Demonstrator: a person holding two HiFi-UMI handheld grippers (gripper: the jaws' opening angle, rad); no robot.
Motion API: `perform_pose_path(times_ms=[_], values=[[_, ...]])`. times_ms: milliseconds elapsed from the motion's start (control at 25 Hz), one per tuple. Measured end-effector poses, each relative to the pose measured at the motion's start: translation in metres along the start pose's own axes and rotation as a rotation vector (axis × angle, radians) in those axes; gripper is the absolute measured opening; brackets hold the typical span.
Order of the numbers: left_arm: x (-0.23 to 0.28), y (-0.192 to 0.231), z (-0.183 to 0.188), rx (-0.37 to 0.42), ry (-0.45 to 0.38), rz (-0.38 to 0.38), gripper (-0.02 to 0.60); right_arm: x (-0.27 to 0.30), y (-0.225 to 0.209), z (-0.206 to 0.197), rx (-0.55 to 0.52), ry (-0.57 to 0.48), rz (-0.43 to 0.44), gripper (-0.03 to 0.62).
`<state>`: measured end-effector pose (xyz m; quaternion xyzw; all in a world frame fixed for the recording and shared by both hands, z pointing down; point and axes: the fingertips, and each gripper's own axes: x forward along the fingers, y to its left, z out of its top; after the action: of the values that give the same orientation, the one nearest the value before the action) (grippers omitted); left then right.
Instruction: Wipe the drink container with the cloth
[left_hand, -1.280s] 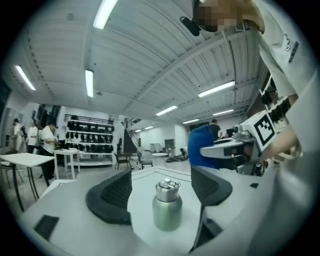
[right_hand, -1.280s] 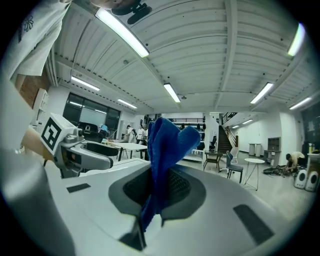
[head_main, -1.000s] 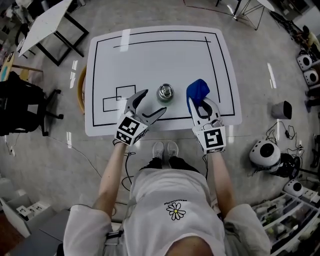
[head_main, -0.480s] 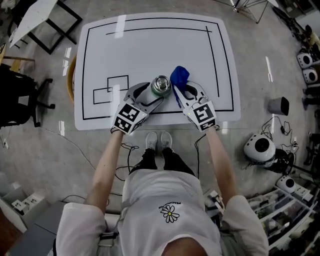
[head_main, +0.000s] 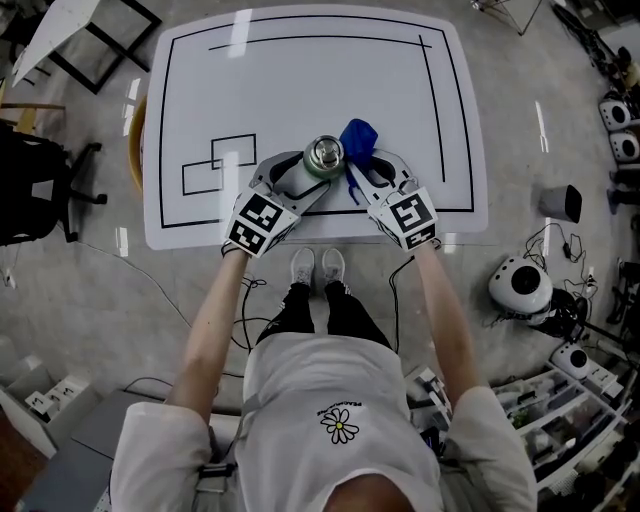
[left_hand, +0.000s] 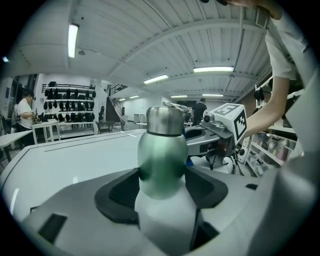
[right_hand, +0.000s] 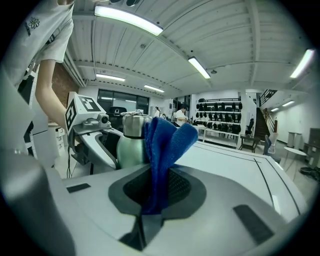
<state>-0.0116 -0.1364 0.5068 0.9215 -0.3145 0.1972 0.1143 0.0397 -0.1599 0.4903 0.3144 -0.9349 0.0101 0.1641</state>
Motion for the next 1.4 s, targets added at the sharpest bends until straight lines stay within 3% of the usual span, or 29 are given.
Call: perform_pose_path(times_ms=[1400], values=[[0.001, 0.000, 0.000, -0.003, 0.008, -0.007, 0.284, -0.025, 0.042, -0.001, 0.012, 0.031, -0.016, 0.043]])
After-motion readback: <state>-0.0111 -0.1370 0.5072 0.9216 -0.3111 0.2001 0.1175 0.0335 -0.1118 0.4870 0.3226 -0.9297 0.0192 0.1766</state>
